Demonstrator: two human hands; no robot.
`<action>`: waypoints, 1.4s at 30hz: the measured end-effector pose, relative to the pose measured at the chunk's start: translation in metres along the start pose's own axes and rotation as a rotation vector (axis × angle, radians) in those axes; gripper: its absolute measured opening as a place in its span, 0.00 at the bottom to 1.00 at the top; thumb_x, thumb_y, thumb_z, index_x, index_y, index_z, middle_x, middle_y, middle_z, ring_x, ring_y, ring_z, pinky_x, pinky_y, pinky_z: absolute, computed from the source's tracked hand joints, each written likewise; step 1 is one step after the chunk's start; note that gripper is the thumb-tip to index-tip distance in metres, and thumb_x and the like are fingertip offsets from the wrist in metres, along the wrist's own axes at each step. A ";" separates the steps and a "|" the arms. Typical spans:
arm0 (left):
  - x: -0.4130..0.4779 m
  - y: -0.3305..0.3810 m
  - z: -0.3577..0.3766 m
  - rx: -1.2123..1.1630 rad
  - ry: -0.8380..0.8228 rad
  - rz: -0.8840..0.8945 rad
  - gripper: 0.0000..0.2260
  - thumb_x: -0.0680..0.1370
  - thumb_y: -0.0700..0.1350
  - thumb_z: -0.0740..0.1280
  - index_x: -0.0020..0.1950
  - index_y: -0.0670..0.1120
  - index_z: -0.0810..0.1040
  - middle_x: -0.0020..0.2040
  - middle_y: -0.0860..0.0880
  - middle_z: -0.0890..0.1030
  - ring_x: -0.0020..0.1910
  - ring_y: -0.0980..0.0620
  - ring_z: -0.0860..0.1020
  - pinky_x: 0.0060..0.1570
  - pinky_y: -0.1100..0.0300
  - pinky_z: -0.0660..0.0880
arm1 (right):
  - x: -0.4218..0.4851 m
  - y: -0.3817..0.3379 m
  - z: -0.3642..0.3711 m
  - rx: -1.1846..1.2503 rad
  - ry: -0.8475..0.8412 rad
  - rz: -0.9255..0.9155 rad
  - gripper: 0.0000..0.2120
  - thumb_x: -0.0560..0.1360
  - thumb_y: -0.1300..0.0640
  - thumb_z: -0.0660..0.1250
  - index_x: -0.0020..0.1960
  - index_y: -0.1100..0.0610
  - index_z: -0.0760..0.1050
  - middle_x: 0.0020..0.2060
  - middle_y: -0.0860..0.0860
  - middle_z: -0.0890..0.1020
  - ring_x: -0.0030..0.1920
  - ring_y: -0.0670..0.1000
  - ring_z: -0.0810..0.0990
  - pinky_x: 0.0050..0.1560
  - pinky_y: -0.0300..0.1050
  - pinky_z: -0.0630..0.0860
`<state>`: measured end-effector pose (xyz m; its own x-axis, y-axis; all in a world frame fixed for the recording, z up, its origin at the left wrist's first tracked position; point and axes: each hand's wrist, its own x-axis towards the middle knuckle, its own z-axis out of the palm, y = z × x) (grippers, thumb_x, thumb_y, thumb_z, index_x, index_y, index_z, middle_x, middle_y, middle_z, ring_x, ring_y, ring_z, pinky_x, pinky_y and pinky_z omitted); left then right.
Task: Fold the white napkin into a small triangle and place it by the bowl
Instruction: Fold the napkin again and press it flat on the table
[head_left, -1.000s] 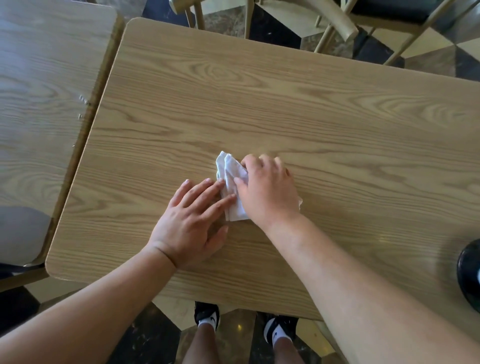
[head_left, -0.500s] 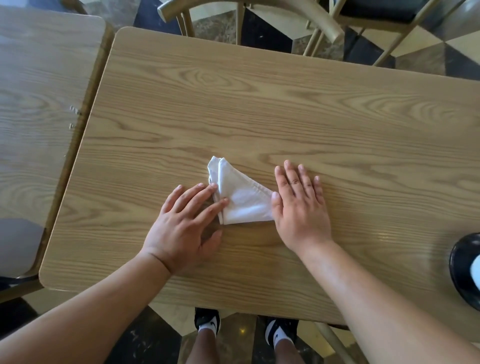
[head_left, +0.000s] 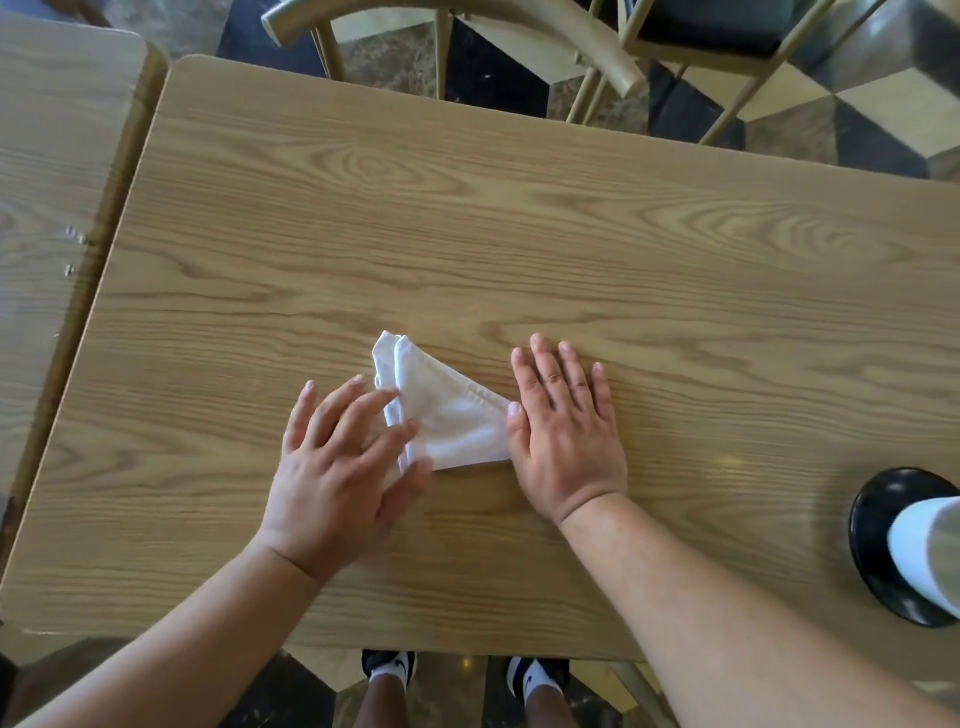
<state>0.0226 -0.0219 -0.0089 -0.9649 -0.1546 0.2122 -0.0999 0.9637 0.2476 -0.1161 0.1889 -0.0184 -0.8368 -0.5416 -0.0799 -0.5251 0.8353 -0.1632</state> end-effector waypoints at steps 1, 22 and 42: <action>0.009 0.008 0.000 0.007 0.043 0.000 0.13 0.82 0.56 0.68 0.50 0.48 0.87 0.66 0.44 0.82 0.73 0.38 0.76 0.77 0.32 0.62 | 0.000 0.000 0.000 0.000 -0.005 -0.001 0.28 0.84 0.47 0.50 0.83 0.52 0.60 0.84 0.51 0.59 0.84 0.56 0.55 0.82 0.63 0.51; 0.082 -0.024 0.016 0.026 -0.352 -0.061 0.26 0.86 0.61 0.48 0.85 0.60 0.59 0.87 0.53 0.56 0.87 0.49 0.49 0.82 0.34 0.45 | 0.000 0.002 -0.001 -0.031 -0.020 -0.016 0.28 0.85 0.47 0.49 0.83 0.53 0.60 0.84 0.51 0.58 0.84 0.56 0.54 0.82 0.64 0.52; 0.083 -0.023 0.016 0.002 -0.345 -0.072 0.25 0.86 0.61 0.49 0.84 0.60 0.60 0.87 0.53 0.56 0.87 0.48 0.49 0.82 0.34 0.45 | -0.002 0.006 -0.005 0.132 0.001 -0.024 0.27 0.85 0.45 0.49 0.81 0.52 0.64 0.83 0.50 0.61 0.84 0.55 0.55 0.82 0.63 0.51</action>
<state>-0.0585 -0.0533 -0.0118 -0.9805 -0.1403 -0.1374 -0.1712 0.9534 0.2482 -0.1187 0.1953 -0.0146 -0.8242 -0.5615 -0.0738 -0.5203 0.8022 -0.2929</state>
